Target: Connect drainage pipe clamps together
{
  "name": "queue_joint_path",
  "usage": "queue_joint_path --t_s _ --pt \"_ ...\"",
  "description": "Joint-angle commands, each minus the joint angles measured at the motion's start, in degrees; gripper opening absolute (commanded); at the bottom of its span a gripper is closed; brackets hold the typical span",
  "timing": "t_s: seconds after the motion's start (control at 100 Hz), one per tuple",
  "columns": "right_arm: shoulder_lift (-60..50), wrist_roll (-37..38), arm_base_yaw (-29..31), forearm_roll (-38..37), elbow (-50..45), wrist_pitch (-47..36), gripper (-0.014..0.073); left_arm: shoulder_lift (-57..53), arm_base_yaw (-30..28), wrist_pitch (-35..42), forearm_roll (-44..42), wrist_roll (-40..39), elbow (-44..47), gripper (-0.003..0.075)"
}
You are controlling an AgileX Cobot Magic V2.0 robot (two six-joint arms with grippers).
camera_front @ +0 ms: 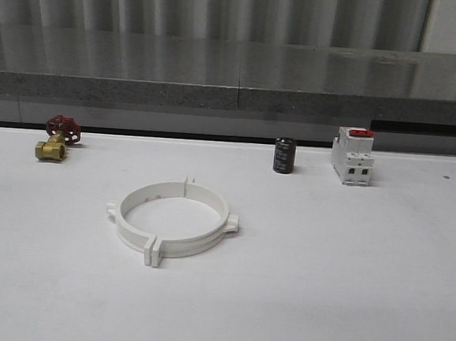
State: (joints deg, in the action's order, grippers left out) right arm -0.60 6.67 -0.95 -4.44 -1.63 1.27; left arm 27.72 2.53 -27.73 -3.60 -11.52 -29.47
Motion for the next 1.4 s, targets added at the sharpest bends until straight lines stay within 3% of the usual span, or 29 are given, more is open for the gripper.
queue_joint_path --t_s 0.0,0.21,0.4,0.5,0.82,1.39 --pt "-1.1 0.0 -0.1 0.1 1.1 -4.9 -0.0067 0.2 -0.3 4.4 0.3 0.1 -1.5 -0.002" --pt "-1.1 0.0 -0.1 0.1 1.1 -4.9 -0.0067 0.0 -0.3 6.4 0.3 0.1 -0.3 -0.002" --pt "-1.1 0.0 -0.1 0.1 1.1 -4.9 -0.0067 -5.9 -0.3 25.2 0.4 0.1 8.5 -0.002" --pt "-1.1 0.0 -0.1 0.1 1.1 -4.9 -0.0067 -12.2 -0.3 28.9 -1.0 0.1 14.8 -0.002" --pt "-1.1 0.0 -0.1 0.1 1.1 -4.9 -0.0067 -29.9 -0.3 29.0 -1.6 -1.2 29.3 -0.002" --pt "-1.1 0.0 -0.1 0.1 1.1 -4.9 -0.0067 -29.8 -0.3 29.8 -1.7 -3.1 31.9 -0.002"
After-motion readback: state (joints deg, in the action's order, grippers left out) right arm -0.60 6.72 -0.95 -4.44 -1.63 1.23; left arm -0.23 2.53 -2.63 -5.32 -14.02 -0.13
